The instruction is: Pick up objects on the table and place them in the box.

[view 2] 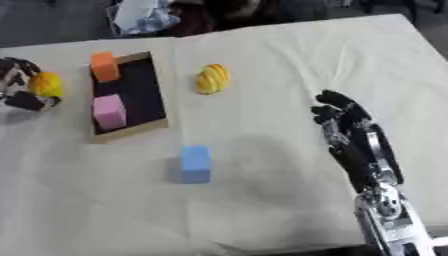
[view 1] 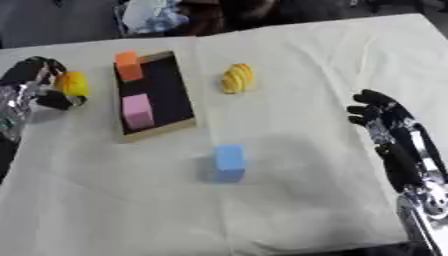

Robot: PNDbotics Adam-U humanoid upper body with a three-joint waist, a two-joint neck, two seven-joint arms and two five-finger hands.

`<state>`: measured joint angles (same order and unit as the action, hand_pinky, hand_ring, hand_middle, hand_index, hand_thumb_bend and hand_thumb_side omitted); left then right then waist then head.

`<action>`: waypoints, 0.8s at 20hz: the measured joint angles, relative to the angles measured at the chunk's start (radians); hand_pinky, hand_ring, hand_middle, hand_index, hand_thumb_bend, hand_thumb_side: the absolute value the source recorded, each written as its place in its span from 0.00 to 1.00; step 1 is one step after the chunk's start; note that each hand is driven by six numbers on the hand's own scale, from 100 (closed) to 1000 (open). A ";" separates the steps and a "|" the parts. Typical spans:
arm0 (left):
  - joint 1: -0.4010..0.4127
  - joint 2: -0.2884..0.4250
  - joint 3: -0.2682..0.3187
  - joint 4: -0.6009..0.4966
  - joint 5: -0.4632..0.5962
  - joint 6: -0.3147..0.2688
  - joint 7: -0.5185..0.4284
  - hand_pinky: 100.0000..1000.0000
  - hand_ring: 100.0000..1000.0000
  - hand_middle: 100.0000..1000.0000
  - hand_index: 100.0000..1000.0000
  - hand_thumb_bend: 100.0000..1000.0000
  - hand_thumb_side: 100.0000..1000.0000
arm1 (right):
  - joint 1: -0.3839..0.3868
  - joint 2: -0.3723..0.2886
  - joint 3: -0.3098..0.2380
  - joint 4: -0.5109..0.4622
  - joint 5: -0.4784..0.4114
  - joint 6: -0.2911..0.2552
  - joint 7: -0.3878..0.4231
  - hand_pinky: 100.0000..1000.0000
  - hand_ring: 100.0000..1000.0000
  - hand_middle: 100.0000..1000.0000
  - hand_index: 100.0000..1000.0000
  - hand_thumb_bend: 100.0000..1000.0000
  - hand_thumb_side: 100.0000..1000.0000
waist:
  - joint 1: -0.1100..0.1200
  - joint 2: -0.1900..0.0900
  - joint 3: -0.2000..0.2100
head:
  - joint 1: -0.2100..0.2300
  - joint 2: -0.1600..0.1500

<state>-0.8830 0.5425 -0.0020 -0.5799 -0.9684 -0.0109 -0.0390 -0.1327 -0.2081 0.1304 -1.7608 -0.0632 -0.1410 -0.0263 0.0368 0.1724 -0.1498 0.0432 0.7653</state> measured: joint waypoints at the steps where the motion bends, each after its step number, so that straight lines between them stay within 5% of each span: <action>1: 0.000 0.000 0.000 0.000 0.000 0.001 0.000 0.61 0.55 0.58 0.73 0.37 0.11 | 0.000 0.000 0.000 0.000 0.000 0.000 0.000 0.77 0.76 0.76 0.83 0.00 0.47 | 0.000 0.000 0.000 | 0.000 0.000; 8: 0.003 0.000 0.000 -0.008 0.021 0.012 0.054 0.50 0.40 0.42 0.57 0.20 0.01 | 0.000 0.000 0.000 0.000 0.000 0.000 0.000 0.77 0.76 0.76 0.83 0.00 0.47 | 0.000 0.000 0.000 | 0.000 0.000; 16: 0.004 0.000 -0.003 -0.030 0.055 0.014 0.132 0.47 0.36 0.38 0.52 0.20 0.01 | 0.000 0.000 0.000 0.001 0.000 0.000 0.000 0.77 0.76 0.76 0.83 0.00 0.47 | 0.000 0.000 0.000 | -0.002 0.000</action>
<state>-0.8791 0.5429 -0.0046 -0.6096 -0.9137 0.0034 0.0933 -0.1328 -0.2081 0.1304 -1.7602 -0.0632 -0.1411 -0.0262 0.0368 0.1724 -0.1503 0.0414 0.7653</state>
